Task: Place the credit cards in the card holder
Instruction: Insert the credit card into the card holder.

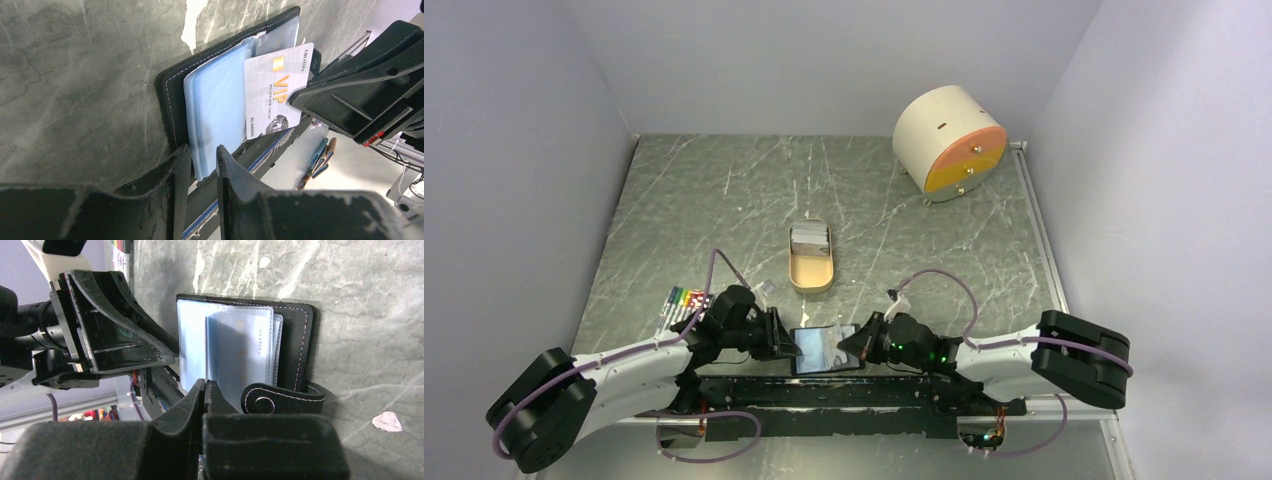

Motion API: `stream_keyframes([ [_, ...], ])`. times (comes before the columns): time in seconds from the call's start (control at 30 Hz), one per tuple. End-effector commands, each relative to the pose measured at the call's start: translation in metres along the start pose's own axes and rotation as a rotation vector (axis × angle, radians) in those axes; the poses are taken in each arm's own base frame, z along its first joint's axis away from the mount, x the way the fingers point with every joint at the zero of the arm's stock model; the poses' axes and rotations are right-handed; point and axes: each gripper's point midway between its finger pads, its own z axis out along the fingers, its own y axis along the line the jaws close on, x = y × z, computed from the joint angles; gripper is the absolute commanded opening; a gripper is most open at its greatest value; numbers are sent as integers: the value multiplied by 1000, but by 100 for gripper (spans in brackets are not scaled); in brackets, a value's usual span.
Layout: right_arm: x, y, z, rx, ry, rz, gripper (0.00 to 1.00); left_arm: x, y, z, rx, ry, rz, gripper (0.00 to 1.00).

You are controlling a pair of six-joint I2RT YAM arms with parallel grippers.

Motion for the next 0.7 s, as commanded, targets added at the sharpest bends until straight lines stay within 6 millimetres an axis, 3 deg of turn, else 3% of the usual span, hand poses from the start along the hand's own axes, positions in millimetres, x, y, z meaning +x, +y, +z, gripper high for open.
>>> stream_keyframes([
  [0.0,1,3,1,-26,-1,-18,1,0,-9,-1,33,10,15,31],
  [0.67,0,-8,6,-2,-26,9,5,0,-11,-2,41,9,13,31],
])
